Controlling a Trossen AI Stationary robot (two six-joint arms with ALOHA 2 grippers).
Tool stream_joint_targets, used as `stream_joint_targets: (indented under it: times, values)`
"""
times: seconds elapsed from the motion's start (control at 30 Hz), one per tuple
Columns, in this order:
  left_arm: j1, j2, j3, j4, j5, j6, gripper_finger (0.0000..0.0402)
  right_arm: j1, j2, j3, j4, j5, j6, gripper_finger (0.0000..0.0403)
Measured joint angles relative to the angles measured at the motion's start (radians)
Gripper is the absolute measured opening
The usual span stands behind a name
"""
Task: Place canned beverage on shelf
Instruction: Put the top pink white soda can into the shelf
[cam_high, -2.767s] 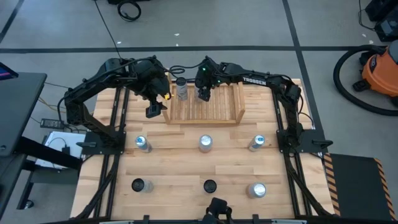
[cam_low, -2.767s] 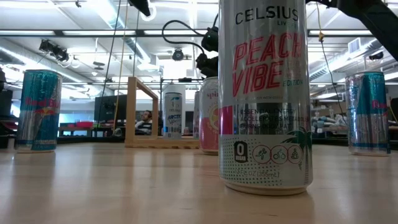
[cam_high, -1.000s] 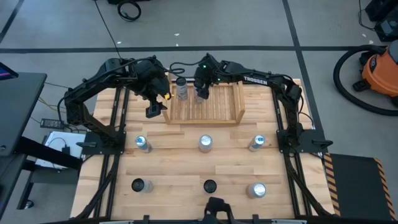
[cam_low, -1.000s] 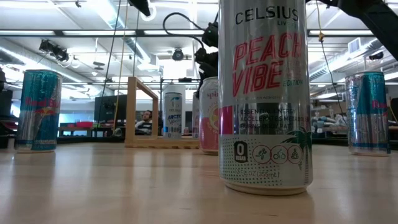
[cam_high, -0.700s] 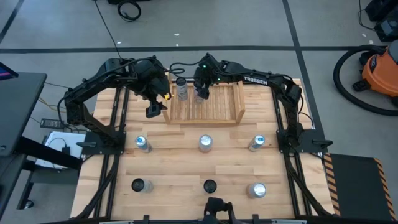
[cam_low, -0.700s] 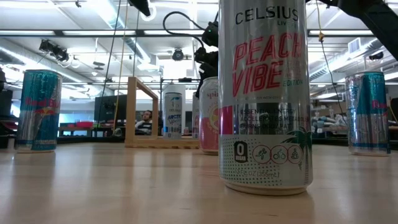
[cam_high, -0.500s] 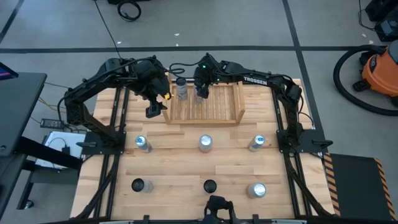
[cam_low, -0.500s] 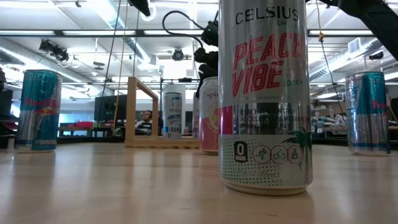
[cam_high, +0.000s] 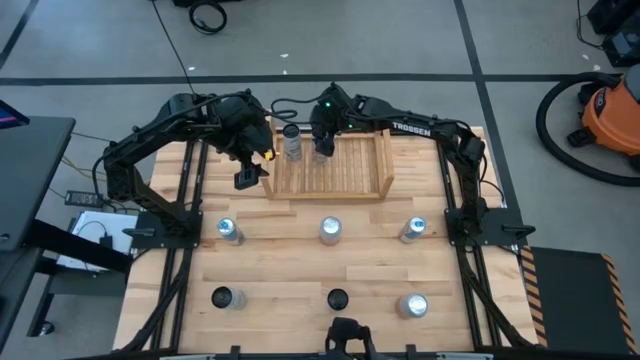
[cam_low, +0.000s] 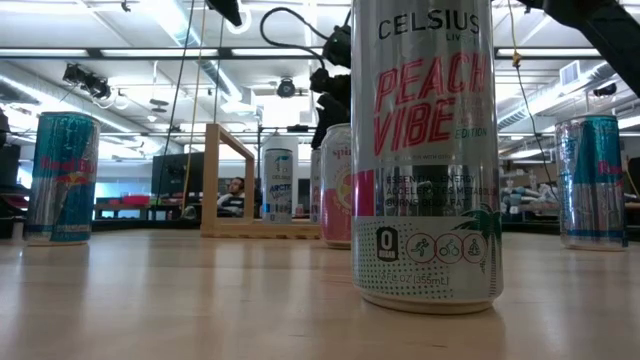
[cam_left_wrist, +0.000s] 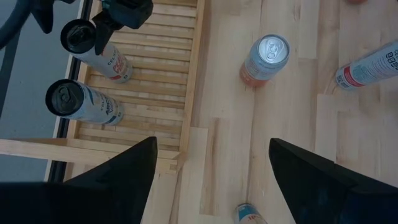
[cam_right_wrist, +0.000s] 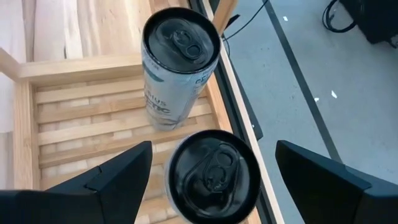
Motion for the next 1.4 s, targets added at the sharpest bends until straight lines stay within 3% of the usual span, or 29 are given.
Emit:
stream_joint_targets:
  times: [0.2, 0.43, 0.8, 0.9, 1.07, 1.4]
  values:
    - [0.0, 0.0, 0.0, 0.0, 0.0, 0.0, 0.0311, 0.007, -0.03, 0.0, -0.039, 0.003, 0.024, 0.0351]
    - [0.0, 0.0, 0.0, -0.003, 0.0, 0.0, 0.0311, 0.039, -0.148, 0.0, -0.21, 0.005, 0.028, 0.035]
    - [0.0, 0.0, 0.0, -0.003, 0.0, -0.001, 0.0311, 0.088, -0.278, 0.0, -0.28, -0.062, 0.193, 0.035]
    - [0.0, 0.0, 0.0, -0.007, 0.0, -0.003, 0.0311, 0.101, -0.29, 0.0, -0.277, -0.123, 0.183, 0.0352]
    - [0.0, 0.0, 0.0, -0.019, 0.0, -0.008, 0.0311, 0.131, -0.29, 0.0, -0.255, -0.317, 0.182, 0.0361]
    - [0.0, 0.0, 0.0, -0.02, 0.0, -0.031, 0.0311, 0.238, -0.288, 0.0, -0.283, -0.341, 0.289, 0.0375]
